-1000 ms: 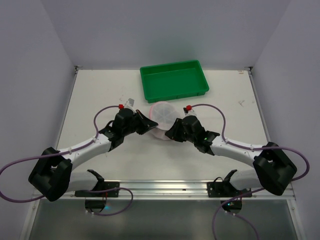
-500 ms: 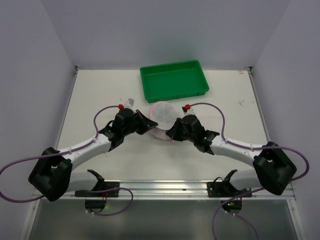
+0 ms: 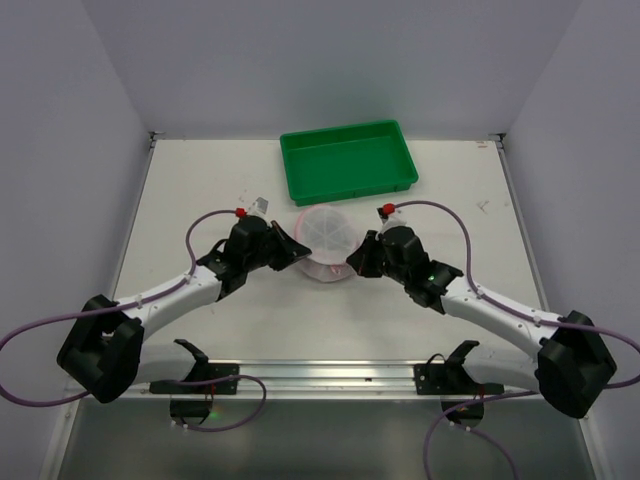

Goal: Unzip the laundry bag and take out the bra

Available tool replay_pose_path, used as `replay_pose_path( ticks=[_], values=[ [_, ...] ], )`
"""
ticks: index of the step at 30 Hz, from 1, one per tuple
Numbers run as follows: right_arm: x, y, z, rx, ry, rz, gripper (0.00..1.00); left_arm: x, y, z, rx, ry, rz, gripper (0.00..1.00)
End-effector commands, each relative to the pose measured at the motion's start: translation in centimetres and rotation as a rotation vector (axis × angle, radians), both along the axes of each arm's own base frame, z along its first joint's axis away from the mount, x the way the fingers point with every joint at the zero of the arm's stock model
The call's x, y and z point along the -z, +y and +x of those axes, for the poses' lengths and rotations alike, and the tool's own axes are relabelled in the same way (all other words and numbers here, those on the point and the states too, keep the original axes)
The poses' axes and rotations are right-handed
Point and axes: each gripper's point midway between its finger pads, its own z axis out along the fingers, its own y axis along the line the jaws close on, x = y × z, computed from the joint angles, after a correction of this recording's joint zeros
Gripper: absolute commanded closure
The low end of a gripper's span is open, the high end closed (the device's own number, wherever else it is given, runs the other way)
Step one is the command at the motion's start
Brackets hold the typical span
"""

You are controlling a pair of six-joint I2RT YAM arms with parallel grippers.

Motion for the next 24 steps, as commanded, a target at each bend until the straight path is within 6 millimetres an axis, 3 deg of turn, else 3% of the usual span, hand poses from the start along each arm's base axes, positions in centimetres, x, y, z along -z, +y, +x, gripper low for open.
replay_pose_path(
  ticks=[1,5,8,10,13,16,20,24],
  values=[
    [0.2,-2.7,0.2,0.007,-0.037,-0.078,1.00,-0.9,0.9,0.7,0.005,-0.054,0.035,1.00],
    [0.5,-3.5,-0.2,-0.039,-0.037,-0.102,1.00,-0.5,1.3,0.5,0.014,-0.044,0.039,1.00],
    [-0.6,-2.1,-1.0,-0.113,-0.037,-0.046,0.99,-1.1,1.1,0.5,0.018,-0.055,0.017,1.00],
    [-1.6,-0.2,-1.9,-0.178,-0.053,0.011,0.79,-1.6,0.9,0.7,0.017,-0.059,0.006,1.00],
    [-2.1,1.8,-2.6,-0.231,-0.061,0.010,0.66,-2.0,0.6,0.9,0.019,-0.059,-0.011,1.00],
    [-2.6,3.3,-2.0,-0.248,-0.084,-0.018,0.65,-2.3,0.3,1.0,0.026,-0.060,-0.023,1.00],
    [-3.1,4.6,-0.8,-0.267,-0.133,-0.073,0.76,-2.5,0.3,1.0,0.026,-0.062,-0.025,1.00],
    [-2.1,5.2,-0.3,-0.281,-0.156,-0.181,0.78,-2.5,0.2,1.0,0.029,-0.061,-0.027,1.00]
  ],
)
